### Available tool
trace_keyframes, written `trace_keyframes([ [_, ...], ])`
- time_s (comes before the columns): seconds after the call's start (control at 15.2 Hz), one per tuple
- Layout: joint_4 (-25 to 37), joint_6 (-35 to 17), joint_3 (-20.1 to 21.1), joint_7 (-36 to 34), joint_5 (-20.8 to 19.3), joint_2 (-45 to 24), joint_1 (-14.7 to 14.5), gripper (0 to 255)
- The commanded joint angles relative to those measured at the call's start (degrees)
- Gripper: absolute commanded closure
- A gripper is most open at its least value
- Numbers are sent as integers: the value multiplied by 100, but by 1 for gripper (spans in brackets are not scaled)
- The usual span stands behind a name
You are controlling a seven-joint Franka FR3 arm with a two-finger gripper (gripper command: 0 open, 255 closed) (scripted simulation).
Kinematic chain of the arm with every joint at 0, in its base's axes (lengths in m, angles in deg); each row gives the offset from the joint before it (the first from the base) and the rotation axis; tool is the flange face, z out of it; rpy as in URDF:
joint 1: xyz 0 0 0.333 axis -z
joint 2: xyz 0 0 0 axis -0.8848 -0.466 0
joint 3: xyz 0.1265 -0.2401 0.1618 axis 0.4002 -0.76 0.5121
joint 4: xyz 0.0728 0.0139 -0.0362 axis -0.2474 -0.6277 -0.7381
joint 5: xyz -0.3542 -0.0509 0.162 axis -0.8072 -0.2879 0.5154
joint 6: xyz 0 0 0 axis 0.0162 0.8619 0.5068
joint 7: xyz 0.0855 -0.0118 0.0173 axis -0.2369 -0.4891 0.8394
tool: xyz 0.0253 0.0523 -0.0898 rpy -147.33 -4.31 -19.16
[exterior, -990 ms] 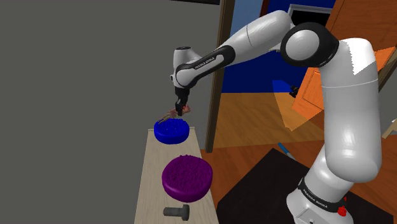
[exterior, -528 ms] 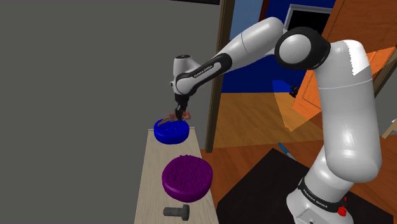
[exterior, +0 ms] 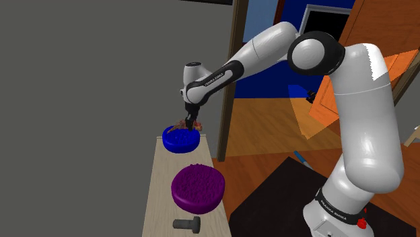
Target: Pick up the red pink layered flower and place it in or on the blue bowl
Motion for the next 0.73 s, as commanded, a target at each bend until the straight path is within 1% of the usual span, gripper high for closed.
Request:
trace_keyframes([
  [0.0, -5, -3, 2, 0, 0, -2, -2, 255],
  [0.07, -5, -3, 2, 0, 0, -2, -2, 255],
  [0.13, -3, -2, 2, 0, 0, -2, -2, 0],
  [0.46, -6, -4, 2, 0, 0, -1, -1, 0],
  [0.66, 44, 404, 54, 47, 77, 359, 8, 0],
])
